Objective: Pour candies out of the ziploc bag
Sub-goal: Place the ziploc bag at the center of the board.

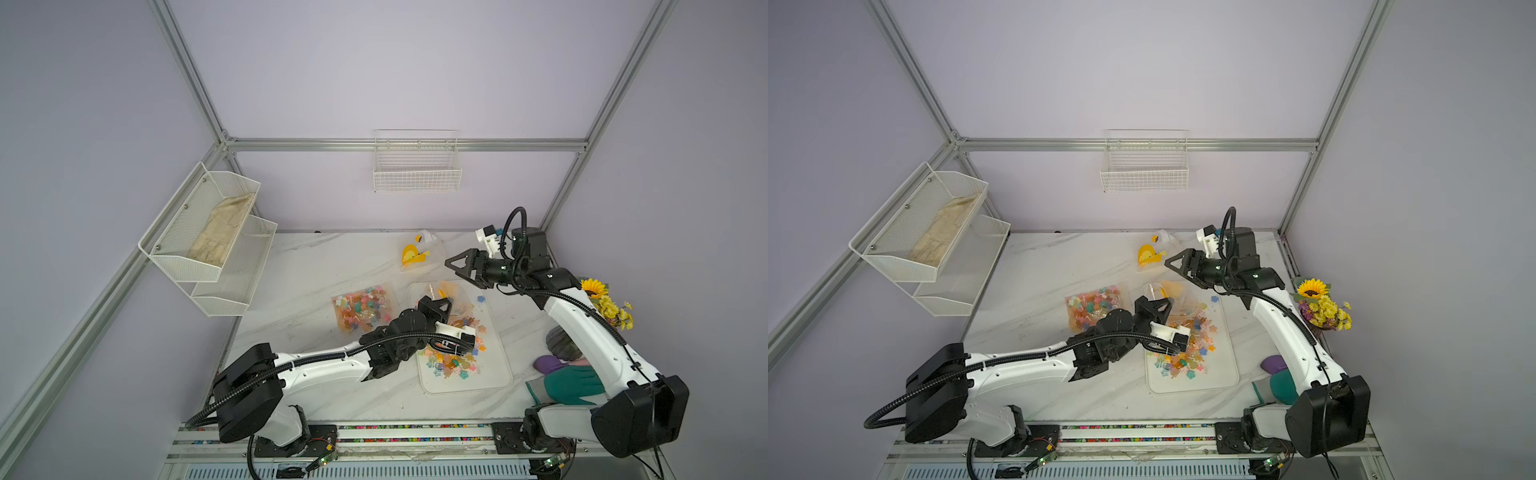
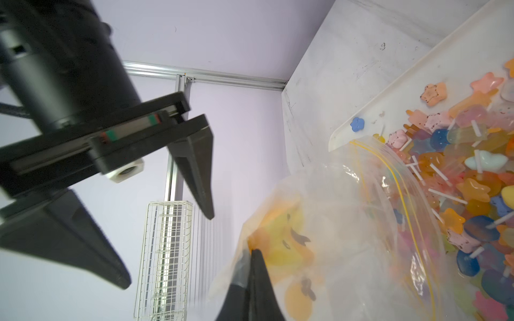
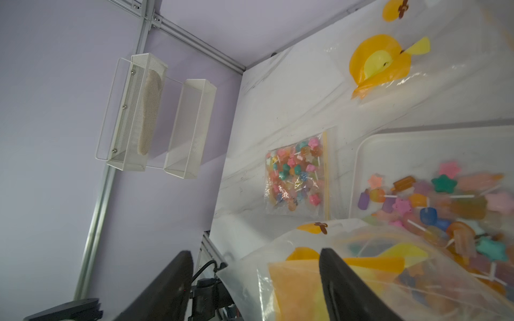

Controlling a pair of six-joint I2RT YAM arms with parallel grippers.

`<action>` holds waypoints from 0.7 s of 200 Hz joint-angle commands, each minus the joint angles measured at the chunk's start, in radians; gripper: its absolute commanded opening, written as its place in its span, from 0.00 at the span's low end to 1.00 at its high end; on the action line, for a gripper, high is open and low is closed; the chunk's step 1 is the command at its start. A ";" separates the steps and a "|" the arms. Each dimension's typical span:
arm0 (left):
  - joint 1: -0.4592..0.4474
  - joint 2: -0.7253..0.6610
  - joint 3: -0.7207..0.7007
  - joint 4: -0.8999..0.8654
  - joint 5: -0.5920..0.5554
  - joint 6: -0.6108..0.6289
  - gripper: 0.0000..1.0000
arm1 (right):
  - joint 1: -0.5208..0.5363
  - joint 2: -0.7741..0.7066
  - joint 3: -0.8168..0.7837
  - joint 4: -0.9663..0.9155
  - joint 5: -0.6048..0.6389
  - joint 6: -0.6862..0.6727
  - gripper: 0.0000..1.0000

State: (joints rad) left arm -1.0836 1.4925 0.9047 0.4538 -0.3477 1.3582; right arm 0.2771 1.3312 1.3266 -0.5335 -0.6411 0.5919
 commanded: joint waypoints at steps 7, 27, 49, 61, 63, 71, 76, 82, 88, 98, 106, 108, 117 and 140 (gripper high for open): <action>0.004 0.005 0.005 0.031 0.010 0.018 0.00 | 0.100 0.034 0.078 -0.140 0.256 -0.120 0.75; 0.004 0.005 0.006 0.031 0.008 0.014 0.00 | 0.145 0.052 0.085 -0.160 0.338 -0.136 0.74; 0.004 0.006 0.008 0.031 0.009 0.014 0.00 | 0.194 0.081 0.096 -0.188 0.416 -0.156 0.72; 0.004 0.006 0.008 0.031 0.009 0.013 0.00 | 0.218 0.090 0.100 -0.199 0.462 -0.163 0.72; 0.004 0.006 0.008 0.031 0.009 0.013 0.00 | 0.221 0.092 0.100 -0.201 0.469 -0.164 0.72; 0.004 0.008 0.009 0.031 0.010 0.012 0.00 | 0.234 0.098 0.102 -0.209 0.493 -0.167 0.71; 0.004 0.008 0.008 0.031 0.008 0.012 0.00 | 0.240 0.101 0.104 -0.214 0.508 -0.169 0.70; 0.004 0.009 0.009 0.031 0.008 0.011 0.00 | 0.248 0.105 0.105 -0.219 0.525 -0.171 0.69; 0.004 0.009 0.008 0.031 0.007 0.012 0.00 | 0.255 0.107 0.107 -0.225 0.538 -0.172 0.68; 0.004 0.009 0.010 0.031 0.008 0.010 0.00 | 0.266 0.111 0.110 -0.230 0.563 -0.173 0.66; 0.004 0.010 0.010 0.031 0.007 0.010 0.00 | 0.272 0.111 0.111 -0.232 0.577 -0.173 0.63; 0.004 0.011 0.010 0.031 0.006 0.009 0.00 | 0.273 0.112 0.111 -0.232 0.580 -0.173 0.62; 0.005 0.011 0.010 0.030 0.006 0.008 0.00 | 0.279 0.113 0.111 -0.234 0.592 -0.174 0.58; 0.006 0.015 0.012 0.028 0.001 0.004 0.00 | 0.287 0.111 0.110 -0.235 0.615 -0.172 0.44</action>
State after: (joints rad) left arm -1.0836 1.5009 0.9047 0.4480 -0.3477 1.3582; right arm 0.5529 1.4448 1.4090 -0.7433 -0.0963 0.4328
